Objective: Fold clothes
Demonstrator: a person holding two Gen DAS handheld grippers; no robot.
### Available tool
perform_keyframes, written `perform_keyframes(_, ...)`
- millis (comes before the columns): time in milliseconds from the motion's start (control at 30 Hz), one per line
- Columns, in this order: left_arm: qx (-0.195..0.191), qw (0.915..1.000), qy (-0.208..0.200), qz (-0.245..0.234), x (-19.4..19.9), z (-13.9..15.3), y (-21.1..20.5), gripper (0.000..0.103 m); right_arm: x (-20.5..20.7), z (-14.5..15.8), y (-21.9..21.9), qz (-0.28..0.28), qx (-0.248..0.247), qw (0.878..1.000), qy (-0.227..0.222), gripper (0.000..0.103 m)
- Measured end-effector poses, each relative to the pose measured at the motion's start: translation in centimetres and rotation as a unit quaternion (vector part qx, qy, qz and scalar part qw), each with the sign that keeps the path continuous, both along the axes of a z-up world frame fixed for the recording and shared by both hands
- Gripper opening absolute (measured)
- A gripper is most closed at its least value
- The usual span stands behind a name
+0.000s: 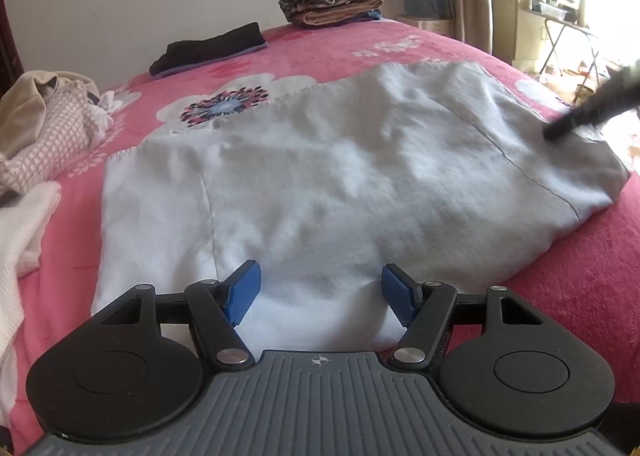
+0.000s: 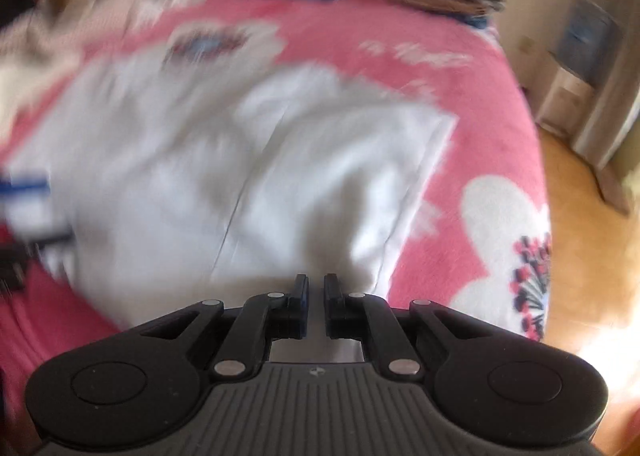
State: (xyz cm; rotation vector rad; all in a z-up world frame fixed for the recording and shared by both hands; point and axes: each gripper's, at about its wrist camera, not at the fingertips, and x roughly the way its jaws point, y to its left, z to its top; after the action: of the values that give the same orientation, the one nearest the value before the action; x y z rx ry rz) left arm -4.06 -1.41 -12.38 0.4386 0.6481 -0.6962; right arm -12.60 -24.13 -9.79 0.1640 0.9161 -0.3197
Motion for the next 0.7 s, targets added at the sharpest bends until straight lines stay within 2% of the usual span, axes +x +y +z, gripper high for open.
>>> perform_keyframes(133, 0.004, 1.0000, 0.000, 0.002, -0.1, 0.0, 0.1, 0.067, 1.7, 1.8, -0.4, 0.005, -0.003, 0.999, -0.046, 0.008)
perform_keyframes(200, 0.004, 1.0000, 0.001, 0.005, 0.0, 0.0, 0.2, 0.067, 2.7, 0.9, -1.0, 0.005, -0.006, 0.999, -0.042, 0.008)
perform_keyframes(300, 0.004, 0.9999, 0.001, 0.010, 0.0, 0.1, 0.4, 0.067, 3.4, -2.5, -2.6, -0.031, -0.003, 0.999, 0.006, 0.008)
perform_keyframes(400, 0.010, 0.9998, -0.009, 0.016, -0.1, 0.8, 0.7, 0.067, 2.2, -1.5, -3.4, -0.055, 0.034, 0.998, -0.027, 0.008)
perform_keyframes(567, 0.011, 0.9987, 0.002, 0.049, 0.3, 1.7, 1.5, 0.067, 2.7, 1.1, -2.1, -0.021, 0.037, 0.997, -0.070, 0.009)
perform_keyframes(700, 0.019, 0.9941, 0.043, 0.098, 1.4, 0.7, 2.2, 0.070, 4.6, 0.6, -0.9, 0.007, 0.050, 0.996, -0.076, 0.009)
